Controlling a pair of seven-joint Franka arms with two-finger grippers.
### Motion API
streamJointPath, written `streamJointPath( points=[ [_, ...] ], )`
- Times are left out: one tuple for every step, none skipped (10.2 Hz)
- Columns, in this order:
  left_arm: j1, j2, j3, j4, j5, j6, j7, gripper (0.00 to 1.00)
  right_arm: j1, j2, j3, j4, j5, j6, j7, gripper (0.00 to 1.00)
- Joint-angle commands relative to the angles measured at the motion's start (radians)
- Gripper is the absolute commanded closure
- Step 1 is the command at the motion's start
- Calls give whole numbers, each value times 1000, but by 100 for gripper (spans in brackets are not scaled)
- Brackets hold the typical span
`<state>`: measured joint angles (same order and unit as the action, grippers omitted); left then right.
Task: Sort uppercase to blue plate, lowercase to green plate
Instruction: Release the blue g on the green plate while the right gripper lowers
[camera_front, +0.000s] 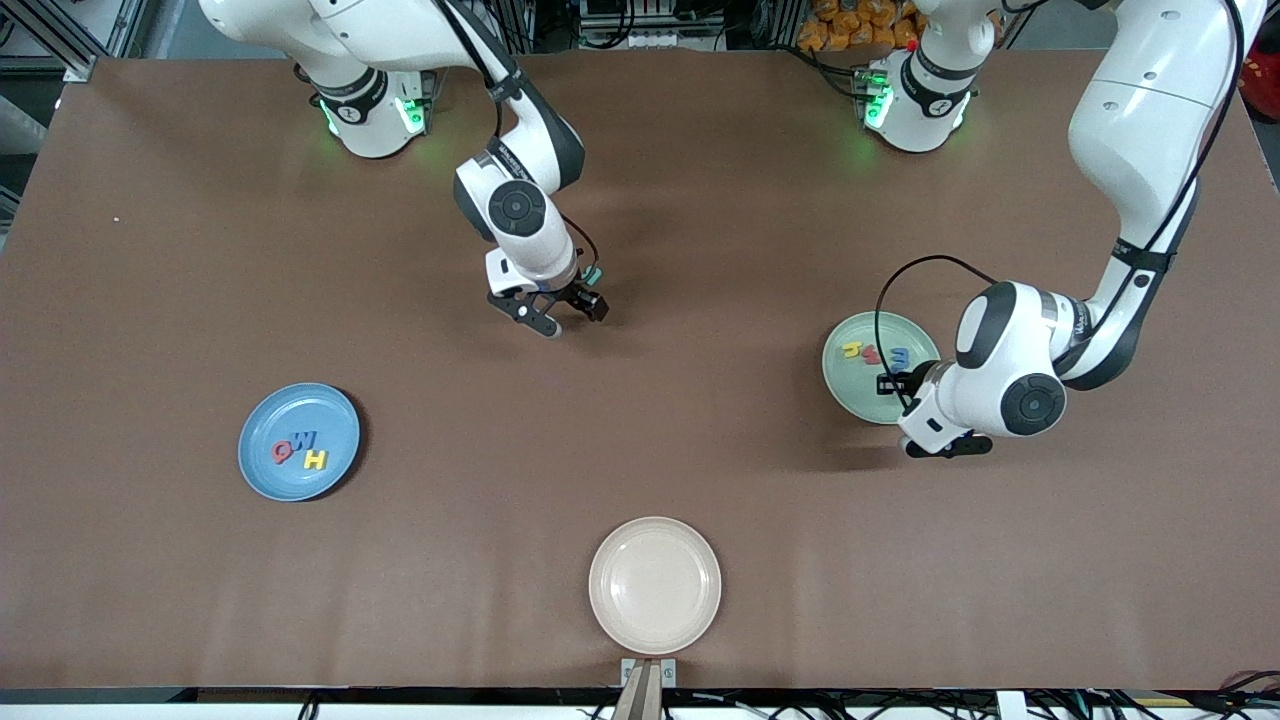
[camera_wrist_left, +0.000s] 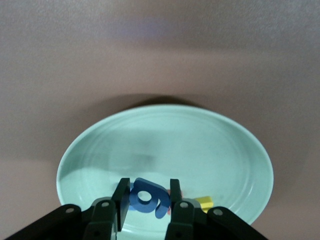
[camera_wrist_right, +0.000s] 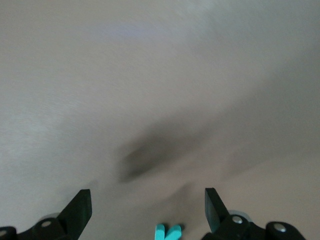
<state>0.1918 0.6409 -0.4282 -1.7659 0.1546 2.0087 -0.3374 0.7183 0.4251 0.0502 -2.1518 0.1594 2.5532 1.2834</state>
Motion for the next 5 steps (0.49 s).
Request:
streamJointPath(
  points=[
    [-15, 12, 11, -9, 46, 38, -41, 70, -28, -43, 80, -59, 9, 21, 173, 0],
    [-15, 19, 11, -7, 48, 38, -43, 50, -28, -42, 101, -68, 9, 39, 197, 0],
    [-15, 19, 11, -6, 48, 38, -43, 38, -22, -39, 111, -82, 8, 82, 198, 0],
    [-15, 17, 9, -6, 48, 38, -43, 36, -20, -34, 118, -92, 2, 114, 197, 0],
    [-15, 17, 9, -3, 48, 38, -43, 30, -20, -31, 122, -94, -4, 117, 197, 0]
  ],
)
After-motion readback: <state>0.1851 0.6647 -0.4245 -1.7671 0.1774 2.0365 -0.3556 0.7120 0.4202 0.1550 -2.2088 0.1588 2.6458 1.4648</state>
